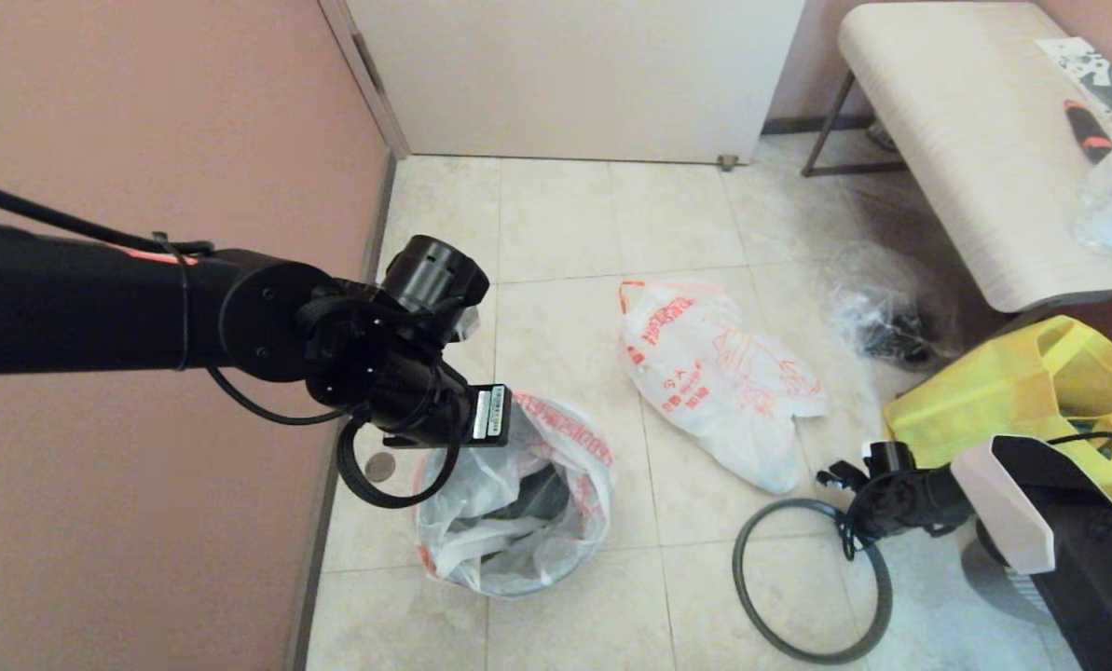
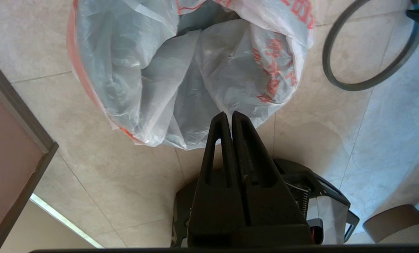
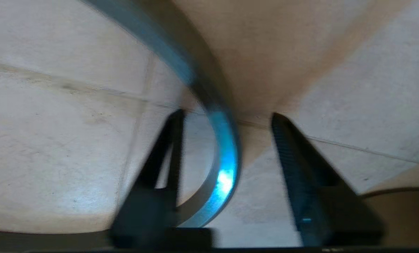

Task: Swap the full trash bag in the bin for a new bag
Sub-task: Place the trash can ring on the trash can

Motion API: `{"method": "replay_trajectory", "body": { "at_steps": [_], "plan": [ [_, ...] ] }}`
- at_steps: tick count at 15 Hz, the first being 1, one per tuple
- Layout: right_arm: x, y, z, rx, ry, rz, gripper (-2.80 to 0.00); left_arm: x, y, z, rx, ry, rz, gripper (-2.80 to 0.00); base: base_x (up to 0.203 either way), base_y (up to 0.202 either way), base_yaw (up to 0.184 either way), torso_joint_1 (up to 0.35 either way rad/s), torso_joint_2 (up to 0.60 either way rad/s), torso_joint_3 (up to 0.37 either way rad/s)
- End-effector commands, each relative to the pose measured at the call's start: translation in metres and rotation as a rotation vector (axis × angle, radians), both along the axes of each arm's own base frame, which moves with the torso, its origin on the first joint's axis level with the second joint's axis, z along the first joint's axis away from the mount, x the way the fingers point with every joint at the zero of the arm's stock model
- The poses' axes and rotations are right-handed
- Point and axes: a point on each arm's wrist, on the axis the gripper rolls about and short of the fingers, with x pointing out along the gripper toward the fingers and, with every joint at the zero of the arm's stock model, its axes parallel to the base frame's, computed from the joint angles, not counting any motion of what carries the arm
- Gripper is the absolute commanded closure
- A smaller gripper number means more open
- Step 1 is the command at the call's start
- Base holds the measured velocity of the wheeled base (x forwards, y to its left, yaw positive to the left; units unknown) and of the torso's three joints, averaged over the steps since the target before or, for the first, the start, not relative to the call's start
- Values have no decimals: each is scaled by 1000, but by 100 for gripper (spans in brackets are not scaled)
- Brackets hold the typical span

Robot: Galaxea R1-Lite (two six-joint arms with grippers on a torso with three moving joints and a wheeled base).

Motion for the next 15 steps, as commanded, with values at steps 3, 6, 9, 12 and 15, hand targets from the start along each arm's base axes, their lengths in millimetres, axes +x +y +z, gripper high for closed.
{"method": "replay_trajectory", "body": {
  "at_steps": [3,6,9,12,15],
  "plan": [
    [-3,0,-5,2,24,2,0,1,-1,2,-11,-3,11,0,0,0,0,0,0,0],
    [-1,-2,22,3,-4,-13,0,-1,0,4,-11,-6,17,0,0,0,0,0,0,0],
    [-16,-1,78,21,-18,-50,0,-10,5,12,6,-18,22,0,0,0,0,0,0,0],
    [-54,6,161,26,-56,-60,0,-17,6,17,23,4,7,0,0,0,0,0,0,0],
    [-104,21,246,19,-151,-43,0,-18,4,14,31,15,2,0,0,0,0,0,0,0]
  ]
}}
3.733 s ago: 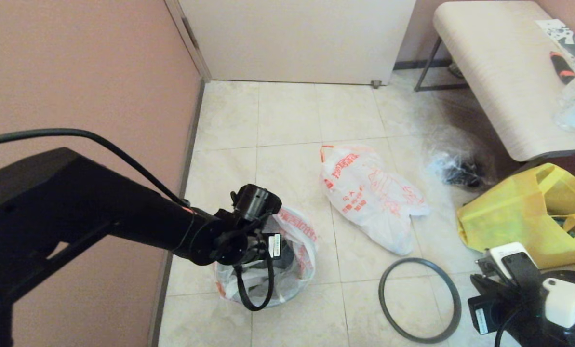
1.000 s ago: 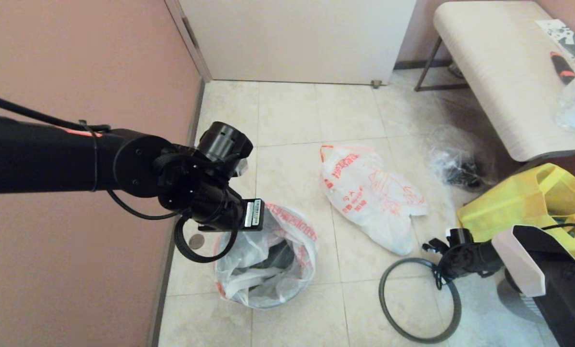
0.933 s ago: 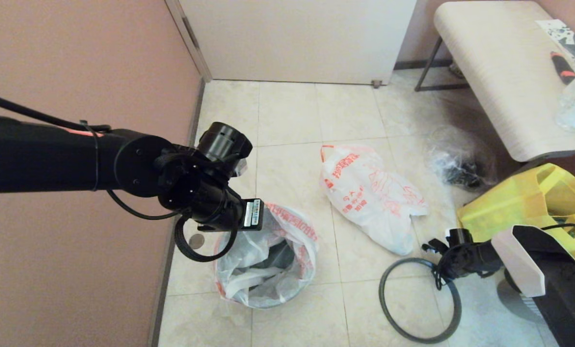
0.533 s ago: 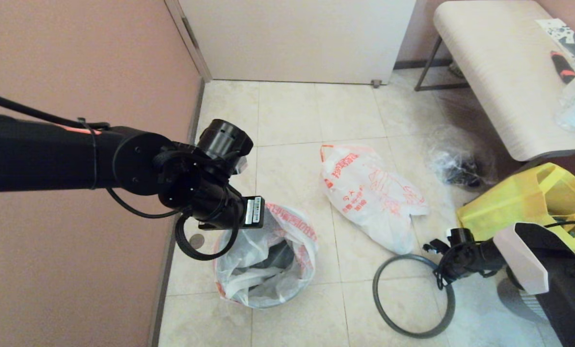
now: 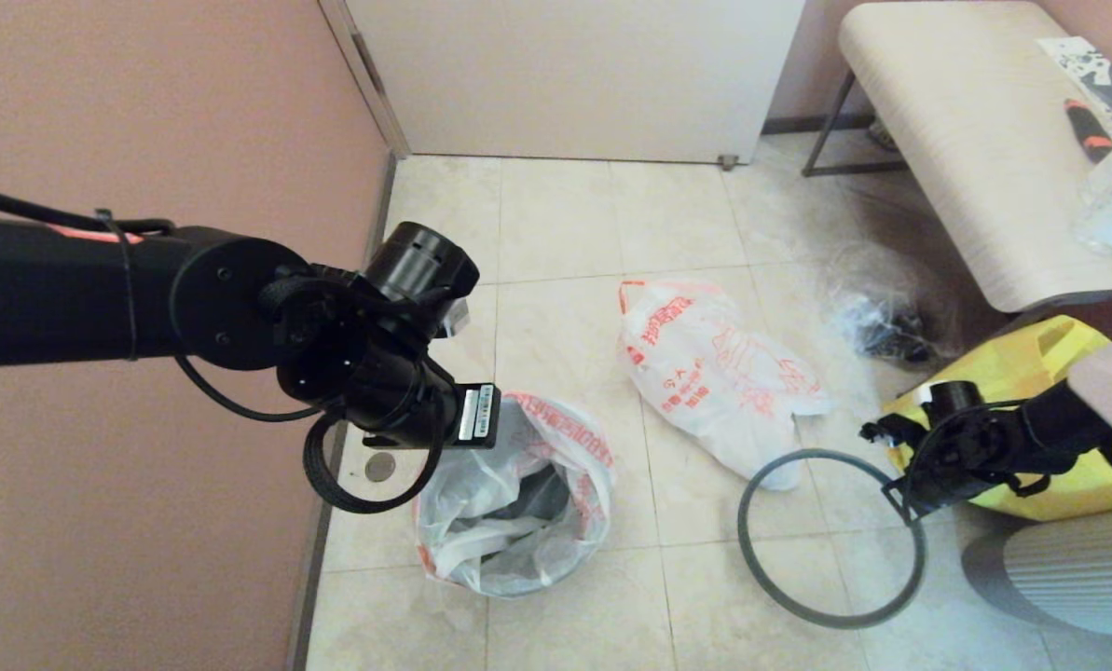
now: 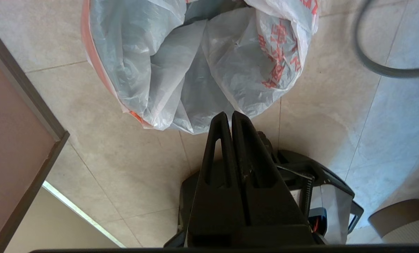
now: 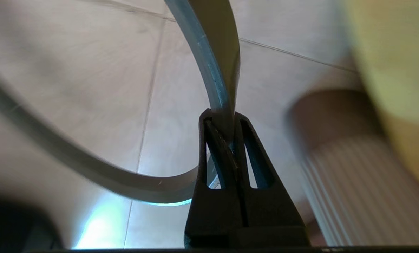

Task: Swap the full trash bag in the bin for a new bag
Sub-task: Place the trash can ring on the trash can

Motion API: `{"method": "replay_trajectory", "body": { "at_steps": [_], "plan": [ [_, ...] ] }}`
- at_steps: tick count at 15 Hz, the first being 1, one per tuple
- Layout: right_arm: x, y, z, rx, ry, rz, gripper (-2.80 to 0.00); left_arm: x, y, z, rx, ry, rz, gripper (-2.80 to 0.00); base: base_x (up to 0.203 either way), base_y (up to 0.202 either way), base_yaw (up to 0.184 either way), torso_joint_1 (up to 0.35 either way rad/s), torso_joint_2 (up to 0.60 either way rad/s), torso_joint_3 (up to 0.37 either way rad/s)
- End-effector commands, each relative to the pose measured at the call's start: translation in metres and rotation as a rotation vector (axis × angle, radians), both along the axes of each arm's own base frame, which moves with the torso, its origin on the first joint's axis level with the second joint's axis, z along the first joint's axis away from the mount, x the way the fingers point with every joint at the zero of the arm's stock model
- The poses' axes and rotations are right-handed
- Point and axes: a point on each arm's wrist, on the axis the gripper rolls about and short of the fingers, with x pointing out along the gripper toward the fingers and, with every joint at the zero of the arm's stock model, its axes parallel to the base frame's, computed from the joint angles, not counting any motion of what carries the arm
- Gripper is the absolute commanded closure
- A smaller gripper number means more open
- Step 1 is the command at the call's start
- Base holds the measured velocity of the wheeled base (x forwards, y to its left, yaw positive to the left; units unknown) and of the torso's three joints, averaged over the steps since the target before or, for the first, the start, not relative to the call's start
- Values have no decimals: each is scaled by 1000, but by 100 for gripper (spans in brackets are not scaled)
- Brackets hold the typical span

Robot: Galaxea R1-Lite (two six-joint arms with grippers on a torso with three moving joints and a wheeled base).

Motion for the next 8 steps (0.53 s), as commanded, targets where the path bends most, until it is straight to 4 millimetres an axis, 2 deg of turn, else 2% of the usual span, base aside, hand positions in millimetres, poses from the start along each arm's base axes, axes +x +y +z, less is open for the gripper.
{"method": "replay_trajectory", "body": {
  "at_steps": [1,3,5,6,8],
  "plan": [
    [-45,16,108,-27,-186,26,0,-3,1,2,0,-2,3,0,0,0,0,0,0,0],
    [-89,35,156,-20,-236,69,0,-10,2,7,-1,-15,-14,0,0,0,0,0,0,0],
    [-129,57,187,15,-254,125,0,-11,11,16,-5,-45,-6,0,0,0,0,0,0,0],
    [-139,74,196,81,-262,148,0,-12,15,22,-12,-61,-7,0,0,0,0,0,0,0],
    [-148,92,214,349,-303,170,0,-26,12,41,-103,-101,-18,0,0,0,0,0,0,0]
  ]
}}
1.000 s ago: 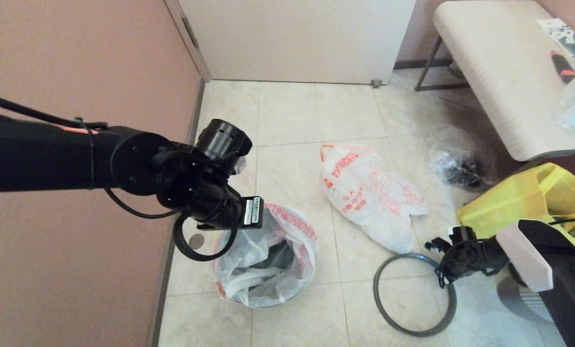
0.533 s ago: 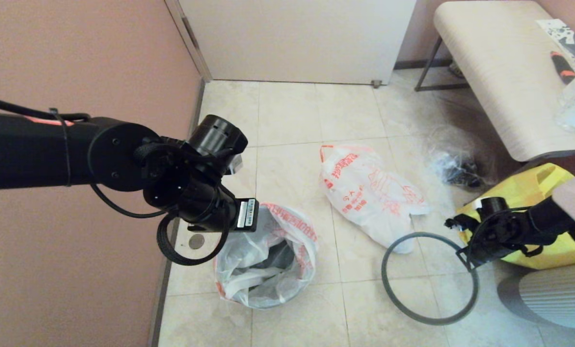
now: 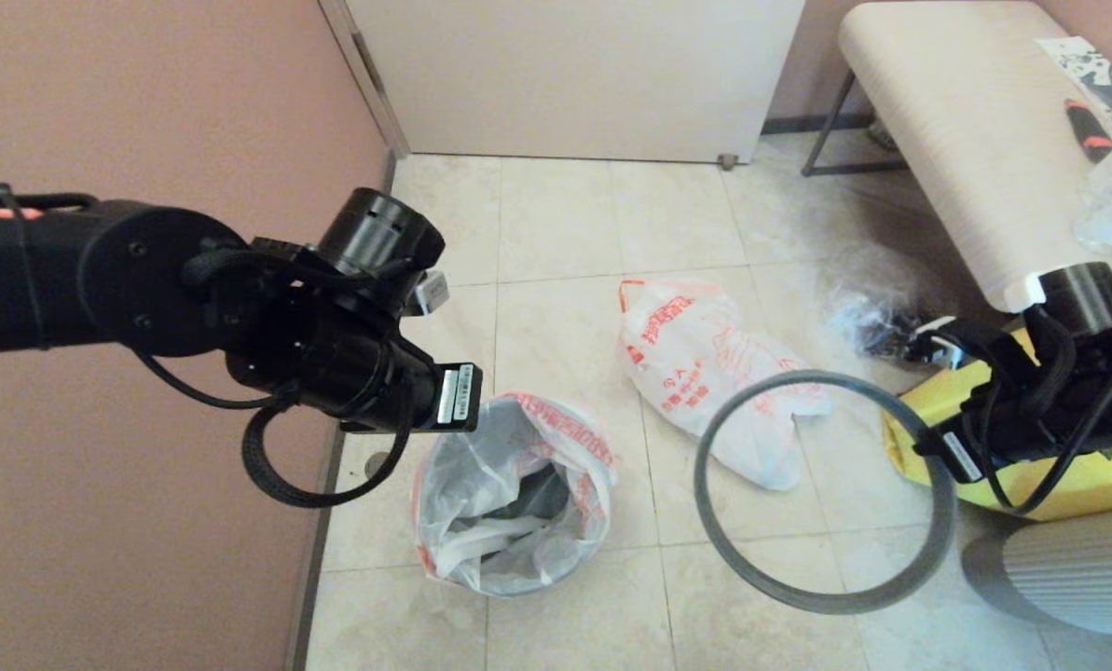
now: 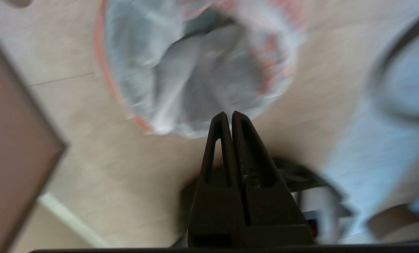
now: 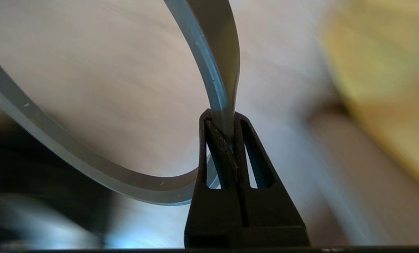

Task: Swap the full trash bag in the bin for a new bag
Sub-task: Place the trash can ring on the trash can

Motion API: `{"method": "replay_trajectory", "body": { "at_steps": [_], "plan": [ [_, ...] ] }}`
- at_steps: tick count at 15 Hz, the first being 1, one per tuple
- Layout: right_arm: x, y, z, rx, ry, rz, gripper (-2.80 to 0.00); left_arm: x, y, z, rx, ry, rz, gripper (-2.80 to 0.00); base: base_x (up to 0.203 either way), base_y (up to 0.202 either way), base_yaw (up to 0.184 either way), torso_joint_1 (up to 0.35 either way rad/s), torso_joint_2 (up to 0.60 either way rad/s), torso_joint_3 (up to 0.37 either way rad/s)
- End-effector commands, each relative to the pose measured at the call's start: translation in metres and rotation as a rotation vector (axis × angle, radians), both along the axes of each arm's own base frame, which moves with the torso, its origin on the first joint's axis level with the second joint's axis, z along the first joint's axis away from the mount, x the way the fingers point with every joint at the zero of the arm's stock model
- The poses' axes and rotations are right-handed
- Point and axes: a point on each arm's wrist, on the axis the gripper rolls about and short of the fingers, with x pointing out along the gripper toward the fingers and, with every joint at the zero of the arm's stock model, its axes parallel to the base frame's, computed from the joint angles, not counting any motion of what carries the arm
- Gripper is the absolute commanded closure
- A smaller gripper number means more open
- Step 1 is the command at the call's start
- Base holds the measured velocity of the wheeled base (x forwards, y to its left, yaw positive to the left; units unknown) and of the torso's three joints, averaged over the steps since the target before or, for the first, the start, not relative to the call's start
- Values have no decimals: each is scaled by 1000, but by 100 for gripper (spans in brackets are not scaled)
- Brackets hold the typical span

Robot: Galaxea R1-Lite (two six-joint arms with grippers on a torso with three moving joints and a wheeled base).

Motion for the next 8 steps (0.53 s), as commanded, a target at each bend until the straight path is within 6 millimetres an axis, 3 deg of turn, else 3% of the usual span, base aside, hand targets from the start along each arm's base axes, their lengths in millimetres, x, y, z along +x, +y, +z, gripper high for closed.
{"method": "replay_trajectory", "body": {
  "at_steps": [1,5,8],
  "plan": [
    [-23,20,41,239,-93,69,0,-20,-3,23,-91,-40,-24,0,0,0,0,0,0,0],
    [-2,77,49,392,-50,135,0,-14,5,24,-84,-47,1,0,0,0,0,0,0,0],
    [14,135,23,360,52,226,0,2,12,18,-73,-34,47,0,0,0,0,0,0,0]
  ]
}}
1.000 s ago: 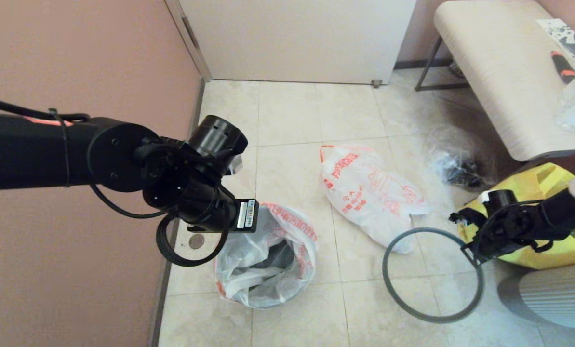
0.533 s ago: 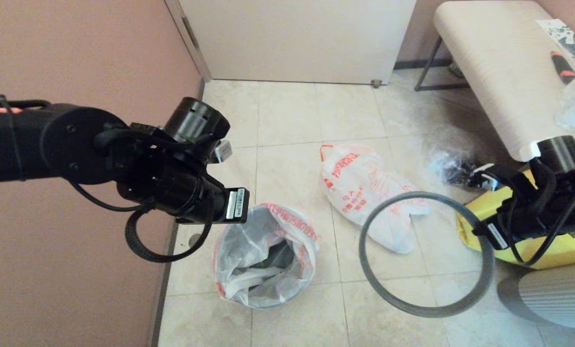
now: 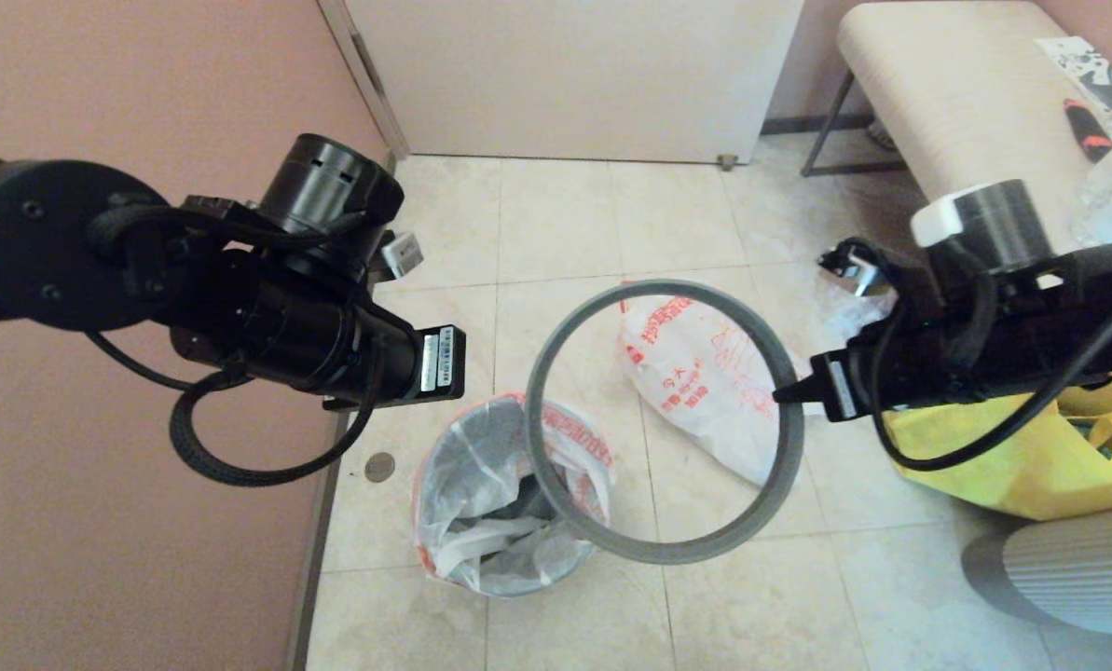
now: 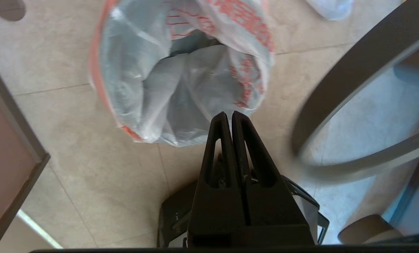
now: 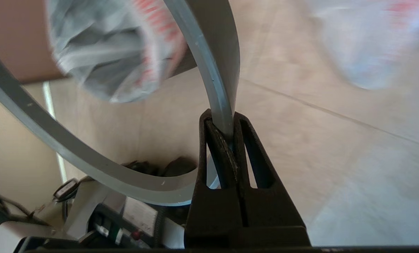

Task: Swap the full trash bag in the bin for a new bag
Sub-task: Place the trash can ring on the trash can

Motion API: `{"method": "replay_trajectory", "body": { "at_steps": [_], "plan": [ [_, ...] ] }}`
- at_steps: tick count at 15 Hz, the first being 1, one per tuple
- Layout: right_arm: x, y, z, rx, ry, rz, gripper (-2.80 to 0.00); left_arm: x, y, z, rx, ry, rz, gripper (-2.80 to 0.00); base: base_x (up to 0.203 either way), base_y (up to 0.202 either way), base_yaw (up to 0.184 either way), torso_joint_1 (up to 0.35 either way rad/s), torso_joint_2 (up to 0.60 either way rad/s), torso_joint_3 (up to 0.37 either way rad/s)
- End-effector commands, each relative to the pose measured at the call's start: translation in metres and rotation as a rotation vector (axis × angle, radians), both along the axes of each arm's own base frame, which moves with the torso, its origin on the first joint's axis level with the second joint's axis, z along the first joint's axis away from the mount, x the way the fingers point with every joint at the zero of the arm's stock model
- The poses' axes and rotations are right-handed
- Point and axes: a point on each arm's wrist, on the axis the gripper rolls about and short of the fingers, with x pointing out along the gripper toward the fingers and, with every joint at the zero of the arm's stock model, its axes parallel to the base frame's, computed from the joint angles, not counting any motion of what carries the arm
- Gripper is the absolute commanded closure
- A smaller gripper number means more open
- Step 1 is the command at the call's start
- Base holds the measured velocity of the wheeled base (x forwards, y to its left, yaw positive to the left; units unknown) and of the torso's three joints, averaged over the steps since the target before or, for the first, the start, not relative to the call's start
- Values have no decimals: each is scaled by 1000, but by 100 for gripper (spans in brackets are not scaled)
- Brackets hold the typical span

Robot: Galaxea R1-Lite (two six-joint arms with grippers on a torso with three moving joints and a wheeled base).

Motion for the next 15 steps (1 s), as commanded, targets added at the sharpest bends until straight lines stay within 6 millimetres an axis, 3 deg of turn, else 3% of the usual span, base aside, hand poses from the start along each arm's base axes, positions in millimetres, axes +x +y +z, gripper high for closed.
{"method": "replay_trajectory", "body": {
  "at_steps": [1,5,8,12,15],
  "plan": [
    [22,48,-31,-58,63,59,0,11,4,-5,11,15,31,0,0,0,0,0,0,0],
    [51,114,-56,-112,55,85,0,24,32,6,2,-29,116,0,0,0,0,0,0,0],
    [58,151,-85,-178,119,70,0,31,32,0,16,-10,126,0,0,0,0,0,0,0],
    [70,164,-110,-243,195,58,0,28,43,8,13,-38,155,0,0,0,0,0,0,0],
    [72,167,-117,-250,200,63,0,30,43,5,19,-29,154,0,0,0,0,0,0,0]
  ]
}}
